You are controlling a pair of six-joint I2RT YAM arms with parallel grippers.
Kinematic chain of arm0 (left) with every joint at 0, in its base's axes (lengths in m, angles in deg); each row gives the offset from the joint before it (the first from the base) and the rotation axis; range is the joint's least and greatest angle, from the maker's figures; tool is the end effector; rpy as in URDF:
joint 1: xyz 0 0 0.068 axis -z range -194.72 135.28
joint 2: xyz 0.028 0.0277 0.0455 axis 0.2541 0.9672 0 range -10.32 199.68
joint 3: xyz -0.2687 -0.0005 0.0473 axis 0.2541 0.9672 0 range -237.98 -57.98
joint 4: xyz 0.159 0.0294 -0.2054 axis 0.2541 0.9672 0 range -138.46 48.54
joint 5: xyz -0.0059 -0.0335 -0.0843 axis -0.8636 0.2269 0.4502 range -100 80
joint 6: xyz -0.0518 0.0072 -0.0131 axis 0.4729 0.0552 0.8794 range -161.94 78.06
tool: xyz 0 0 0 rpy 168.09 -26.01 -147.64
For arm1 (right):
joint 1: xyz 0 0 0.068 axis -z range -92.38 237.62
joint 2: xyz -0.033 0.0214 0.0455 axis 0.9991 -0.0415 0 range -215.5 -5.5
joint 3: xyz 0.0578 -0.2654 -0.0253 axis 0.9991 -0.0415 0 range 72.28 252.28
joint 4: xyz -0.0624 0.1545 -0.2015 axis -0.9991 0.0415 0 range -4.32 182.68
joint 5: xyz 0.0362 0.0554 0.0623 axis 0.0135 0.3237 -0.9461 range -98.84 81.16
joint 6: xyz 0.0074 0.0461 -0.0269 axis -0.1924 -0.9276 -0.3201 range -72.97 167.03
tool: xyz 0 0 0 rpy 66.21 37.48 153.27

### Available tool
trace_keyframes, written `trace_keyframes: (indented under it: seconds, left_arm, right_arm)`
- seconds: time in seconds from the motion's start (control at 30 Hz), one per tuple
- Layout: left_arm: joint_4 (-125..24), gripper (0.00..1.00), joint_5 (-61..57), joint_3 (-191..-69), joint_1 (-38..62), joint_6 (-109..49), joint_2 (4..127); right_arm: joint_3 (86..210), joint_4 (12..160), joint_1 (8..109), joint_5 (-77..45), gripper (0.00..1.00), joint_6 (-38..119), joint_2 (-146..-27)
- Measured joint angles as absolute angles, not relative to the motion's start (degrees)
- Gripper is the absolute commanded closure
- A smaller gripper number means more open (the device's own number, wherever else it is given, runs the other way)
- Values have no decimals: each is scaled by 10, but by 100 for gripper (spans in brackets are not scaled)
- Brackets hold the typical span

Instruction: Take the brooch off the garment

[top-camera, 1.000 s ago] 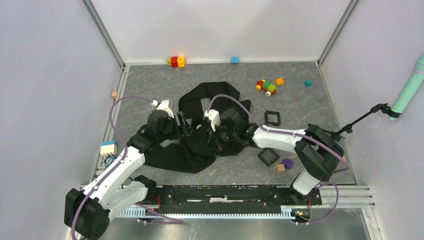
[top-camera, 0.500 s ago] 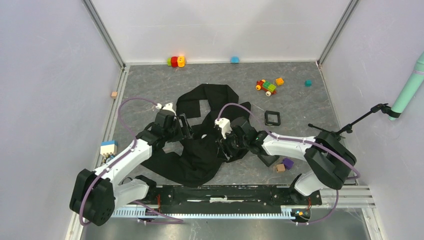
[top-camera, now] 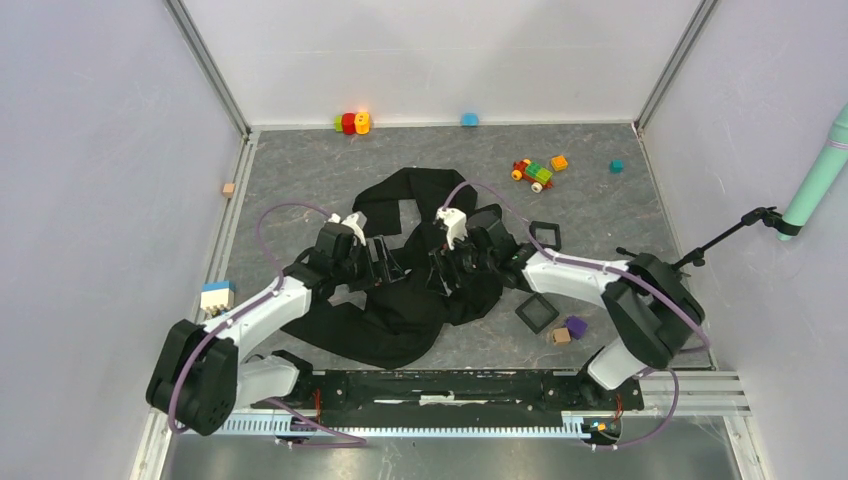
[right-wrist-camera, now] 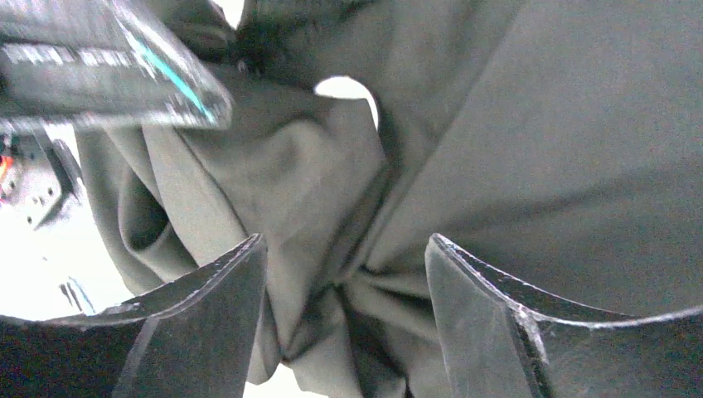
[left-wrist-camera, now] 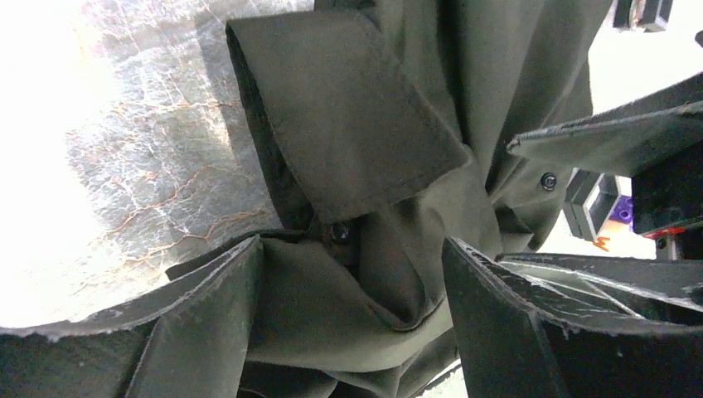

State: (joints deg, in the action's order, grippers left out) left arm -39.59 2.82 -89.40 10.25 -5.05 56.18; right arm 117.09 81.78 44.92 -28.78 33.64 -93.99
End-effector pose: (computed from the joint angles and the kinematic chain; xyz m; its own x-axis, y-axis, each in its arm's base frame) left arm 0.2034 -0.1033 0.1885 -0.8372 -0.2557 -0.4834 0.0675 0.8289 -0.5553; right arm 0.2228 0.2221 0.1829 -0.6496 -0.3034 -0.6971 -0.6987 0.5996 0.3902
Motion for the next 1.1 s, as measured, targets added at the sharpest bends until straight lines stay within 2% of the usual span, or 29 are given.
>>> trace_keyframes:
  seconds: [0.07,0.17,0.2,0.27,0.33,0.37,0.57,0.6,0.67,0.8,0.9,0.97,1.1]
  left_arm:
    - [-404,18,40,-892,101,-50,580]
    - [-403,16,36,-892,101,-51,590]
    - [-398,16,28,-893,101,-52,589]
    - [-379,15,5,-903,101,-59,585]
    - [-357,15,-19,-916,101,-68,573]
    - [-348,14,-27,-922,101,-72,566]
    - [-338,12,-56,-970,101,-89,552]
    - [-337,9,-53,-979,101,-94,560]
    - [-339,5,-38,-1003,101,-106,593]
    - [-340,5,-7,-1041,114,-127,682]
    - [-341,13,5,-1057,130,-131,752]
    - [-340,23,6,-1060,134,-130,791]
    - [-354,68,0,-1080,131,-128,826]
  right_arm:
    - [1194,804,449,-299,32,325,-968]
    - [1223,787,449,-309,46,309,-1008]
    - [1231,784,449,-311,54,303,-1020]
    - [1237,778,449,-314,81,297,-1037]
    - [1237,777,449,-320,95,287,-1047]
    - [1237,776,449,-322,98,287,-1047]
    - [1190,780,443,-319,100,306,-976]
    - [1177,781,438,-316,100,313,-953]
    - [1146,780,423,-315,100,322,-909]
    - [1075,768,402,-318,100,324,-844]
    - [1029,763,396,-318,100,318,-823]
    - [1003,762,393,-318,100,314,-813]
    - [978,762,383,-318,100,310,-800]
